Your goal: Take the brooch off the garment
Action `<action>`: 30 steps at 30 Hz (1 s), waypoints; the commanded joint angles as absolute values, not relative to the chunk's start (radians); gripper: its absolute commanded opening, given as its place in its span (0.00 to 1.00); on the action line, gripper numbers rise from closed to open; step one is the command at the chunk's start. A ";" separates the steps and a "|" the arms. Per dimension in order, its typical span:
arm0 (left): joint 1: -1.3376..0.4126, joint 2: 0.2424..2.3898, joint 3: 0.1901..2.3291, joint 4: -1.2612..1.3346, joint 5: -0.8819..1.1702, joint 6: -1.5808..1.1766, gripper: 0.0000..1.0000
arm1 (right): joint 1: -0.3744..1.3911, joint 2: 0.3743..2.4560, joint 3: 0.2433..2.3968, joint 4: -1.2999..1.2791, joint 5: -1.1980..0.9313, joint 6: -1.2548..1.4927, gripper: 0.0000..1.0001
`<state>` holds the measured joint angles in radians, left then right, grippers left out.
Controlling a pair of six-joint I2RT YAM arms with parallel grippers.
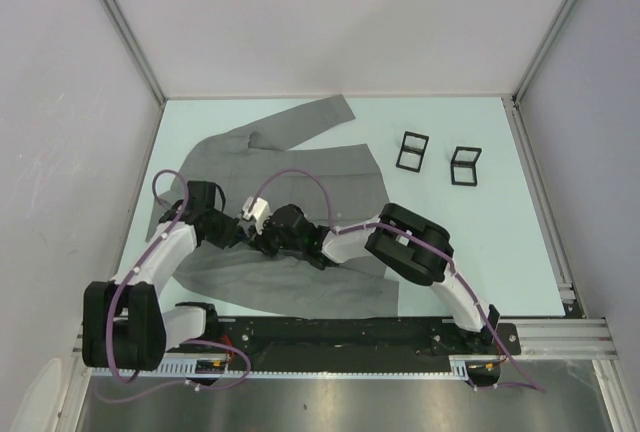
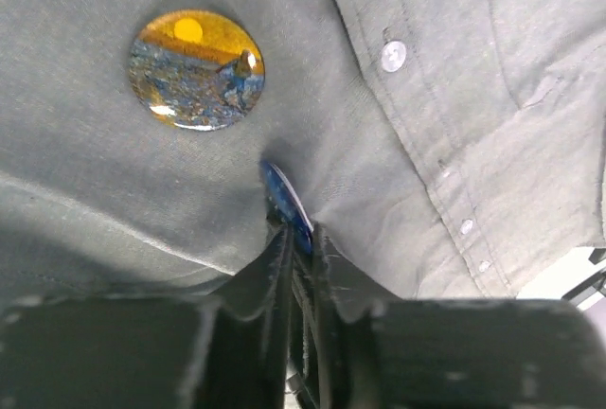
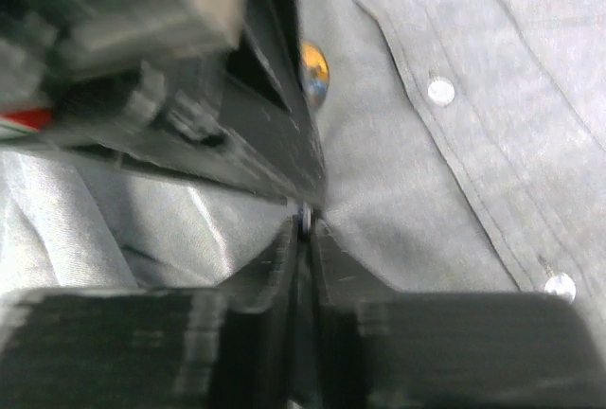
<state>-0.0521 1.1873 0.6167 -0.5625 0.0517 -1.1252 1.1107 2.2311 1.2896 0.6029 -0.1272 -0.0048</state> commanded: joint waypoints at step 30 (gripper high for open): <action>-0.044 0.907 0.307 -0.367 0.055 -1.040 0.18 | 1.000 2.217 1.382 0.468 -0.428 0.534 0.35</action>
